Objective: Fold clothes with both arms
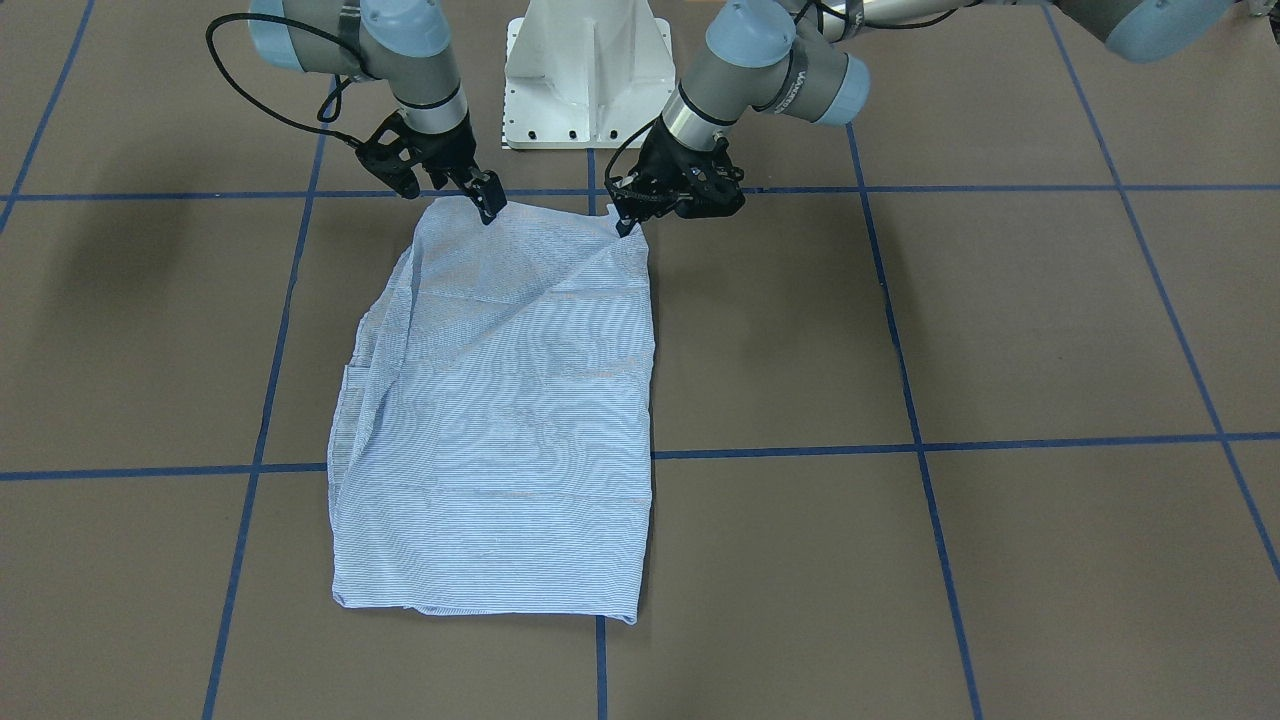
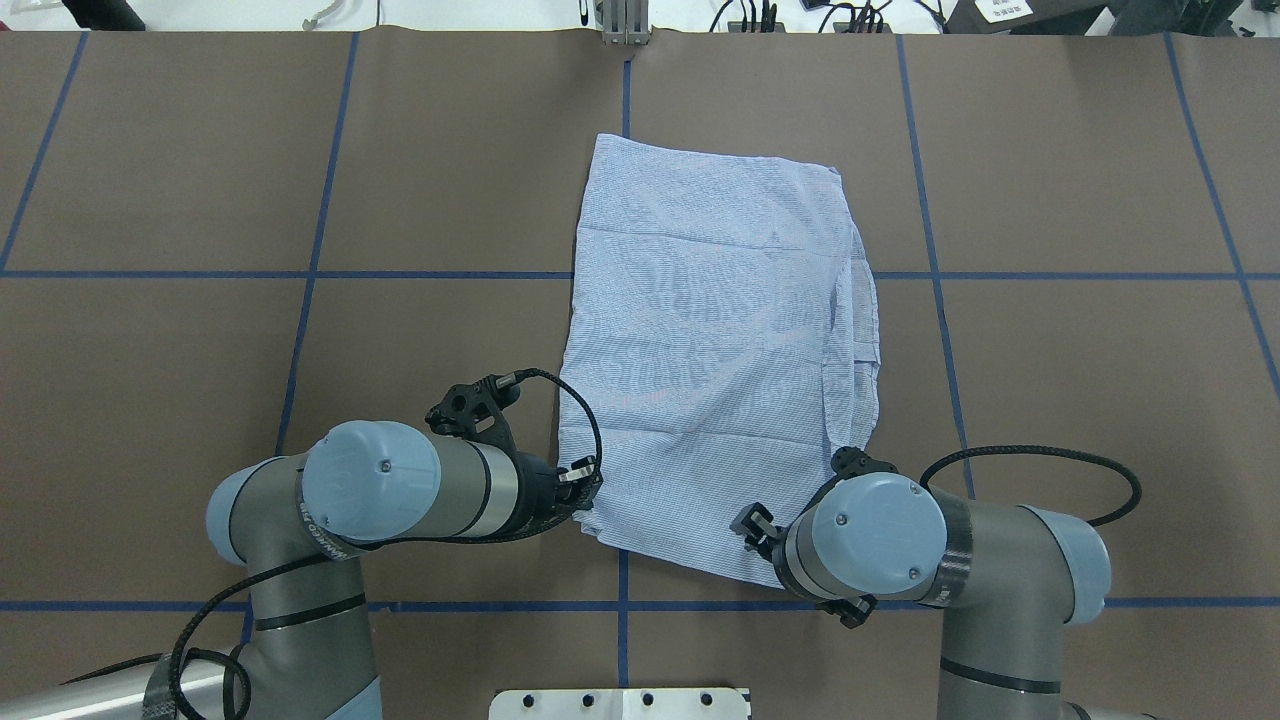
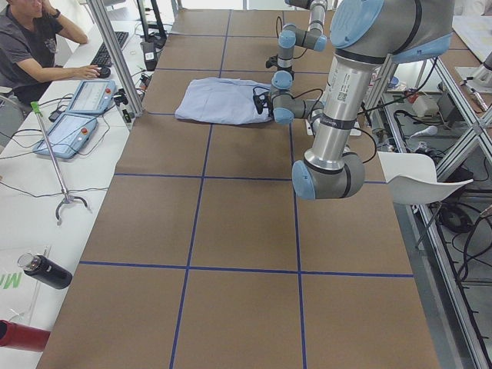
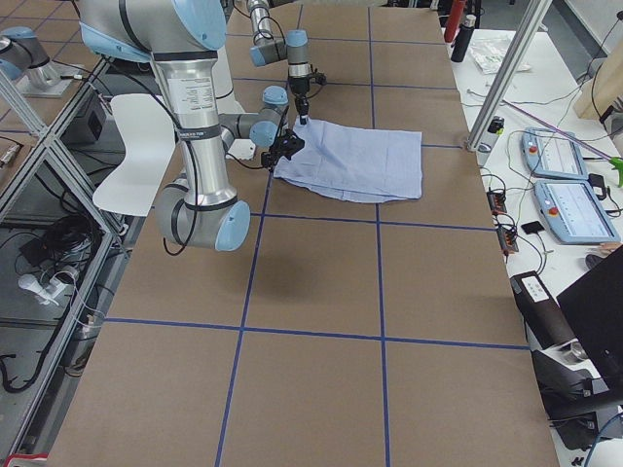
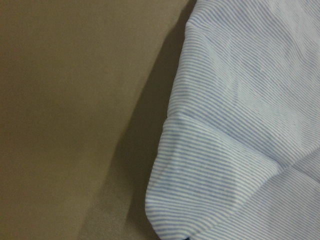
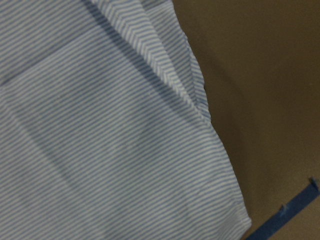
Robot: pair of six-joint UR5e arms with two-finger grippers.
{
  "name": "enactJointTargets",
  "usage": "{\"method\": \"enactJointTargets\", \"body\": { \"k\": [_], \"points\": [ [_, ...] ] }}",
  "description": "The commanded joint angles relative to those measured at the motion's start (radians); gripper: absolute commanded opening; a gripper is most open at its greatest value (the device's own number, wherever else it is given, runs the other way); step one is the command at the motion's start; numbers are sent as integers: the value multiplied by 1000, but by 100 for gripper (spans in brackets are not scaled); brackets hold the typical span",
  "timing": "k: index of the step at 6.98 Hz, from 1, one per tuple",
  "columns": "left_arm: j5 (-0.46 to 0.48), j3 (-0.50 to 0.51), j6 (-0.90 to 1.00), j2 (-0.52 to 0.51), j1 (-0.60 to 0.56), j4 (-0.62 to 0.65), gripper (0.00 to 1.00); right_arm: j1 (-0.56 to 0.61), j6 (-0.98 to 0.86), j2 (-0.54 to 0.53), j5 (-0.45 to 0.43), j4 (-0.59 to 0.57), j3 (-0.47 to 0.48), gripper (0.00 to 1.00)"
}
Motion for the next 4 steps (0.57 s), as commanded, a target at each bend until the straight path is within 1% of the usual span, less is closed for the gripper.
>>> {"method": "enactJointTargets", "body": {
  "k": [1, 4],
  "points": [
    [0, 0, 0, 3, 0, 0, 0, 8, -2, 10, -8, 0, -12, 100],
    [0, 0, 0, 3, 0, 0, 0, 7, -1, 13, -8, 0, -23, 100]
  ]
}}
